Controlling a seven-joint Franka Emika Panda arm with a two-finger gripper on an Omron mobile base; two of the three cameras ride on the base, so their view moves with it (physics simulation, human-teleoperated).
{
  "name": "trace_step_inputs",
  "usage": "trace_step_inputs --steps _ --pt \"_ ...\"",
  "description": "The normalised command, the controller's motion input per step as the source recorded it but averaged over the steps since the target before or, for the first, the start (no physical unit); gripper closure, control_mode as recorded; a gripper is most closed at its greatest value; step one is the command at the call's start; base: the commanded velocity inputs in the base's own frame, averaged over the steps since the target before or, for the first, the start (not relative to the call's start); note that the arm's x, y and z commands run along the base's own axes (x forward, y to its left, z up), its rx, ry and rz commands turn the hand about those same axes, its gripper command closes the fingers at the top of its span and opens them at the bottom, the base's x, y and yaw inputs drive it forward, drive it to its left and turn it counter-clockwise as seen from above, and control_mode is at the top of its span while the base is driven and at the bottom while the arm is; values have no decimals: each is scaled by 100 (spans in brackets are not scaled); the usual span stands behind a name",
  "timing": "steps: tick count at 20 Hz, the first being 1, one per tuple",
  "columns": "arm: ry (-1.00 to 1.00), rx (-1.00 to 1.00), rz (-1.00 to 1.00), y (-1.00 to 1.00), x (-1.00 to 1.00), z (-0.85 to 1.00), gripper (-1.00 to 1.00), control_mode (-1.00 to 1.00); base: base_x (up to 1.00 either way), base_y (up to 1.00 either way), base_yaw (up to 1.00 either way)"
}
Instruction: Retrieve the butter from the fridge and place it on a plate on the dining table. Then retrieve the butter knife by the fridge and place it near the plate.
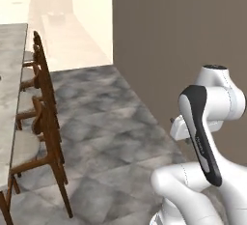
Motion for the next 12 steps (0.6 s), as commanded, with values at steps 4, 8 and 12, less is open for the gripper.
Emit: trace_step_inputs --steps 4,8,12 --pt "0 0 0 0 0 0 100 100 100 -72 44" --pt "0 0 0 0 0 0 100 100 100 -70 44" --pt "0 0 0 0 0 0 100 100 100 -75 44"
